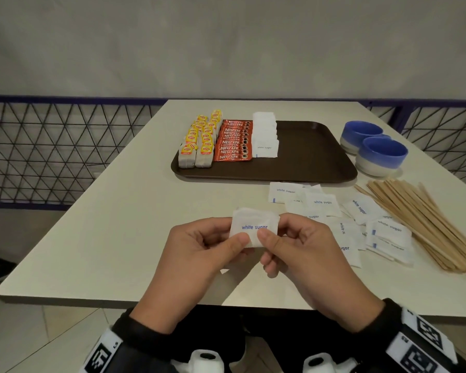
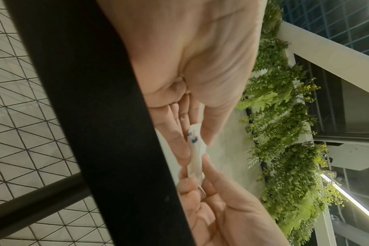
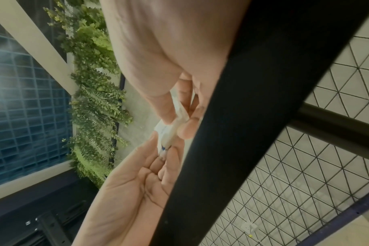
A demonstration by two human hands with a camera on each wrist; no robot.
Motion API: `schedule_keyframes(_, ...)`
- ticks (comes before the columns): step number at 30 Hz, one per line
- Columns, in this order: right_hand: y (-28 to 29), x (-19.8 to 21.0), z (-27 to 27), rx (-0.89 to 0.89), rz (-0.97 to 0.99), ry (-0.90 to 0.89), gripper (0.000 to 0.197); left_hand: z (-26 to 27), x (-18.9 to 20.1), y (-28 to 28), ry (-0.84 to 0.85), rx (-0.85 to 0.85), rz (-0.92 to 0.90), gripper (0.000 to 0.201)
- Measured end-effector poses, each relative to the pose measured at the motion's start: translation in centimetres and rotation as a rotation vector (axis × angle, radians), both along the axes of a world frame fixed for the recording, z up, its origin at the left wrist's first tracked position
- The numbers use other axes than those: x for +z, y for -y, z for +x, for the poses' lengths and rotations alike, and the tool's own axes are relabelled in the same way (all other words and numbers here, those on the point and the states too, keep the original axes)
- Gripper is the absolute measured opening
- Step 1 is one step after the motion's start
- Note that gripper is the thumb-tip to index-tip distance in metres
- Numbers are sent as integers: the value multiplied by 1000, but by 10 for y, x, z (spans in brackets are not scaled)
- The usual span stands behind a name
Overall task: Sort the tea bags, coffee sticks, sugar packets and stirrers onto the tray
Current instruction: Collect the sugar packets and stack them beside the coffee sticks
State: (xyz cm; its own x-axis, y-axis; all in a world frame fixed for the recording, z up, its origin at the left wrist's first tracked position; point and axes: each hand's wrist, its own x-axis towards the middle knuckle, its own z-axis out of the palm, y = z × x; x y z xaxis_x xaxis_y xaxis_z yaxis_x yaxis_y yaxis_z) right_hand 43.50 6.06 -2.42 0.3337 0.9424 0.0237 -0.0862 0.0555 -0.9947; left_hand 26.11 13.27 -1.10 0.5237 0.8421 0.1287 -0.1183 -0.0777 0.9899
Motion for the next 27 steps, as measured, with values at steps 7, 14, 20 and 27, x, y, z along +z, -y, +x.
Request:
schedule_keyframes(7, 1, 1, 0, 2, 7, -13, 3, 1, 0, 0, -29, 0, 3, 22)
schedule_keyframes(14, 1, 5, -1, 24, -28, -42, 11, 0, 1, 1, -44, 15, 0, 20)
schedule_keyframes(20, 1, 50, 19, 136, -130, 739, 5, 1, 4, 3, -96, -29, 17, 24)
schedule_keyframes(27, -52, 138, 69, 478, -383, 973, 2, 3, -1, -2, 23, 35, -95, 34)
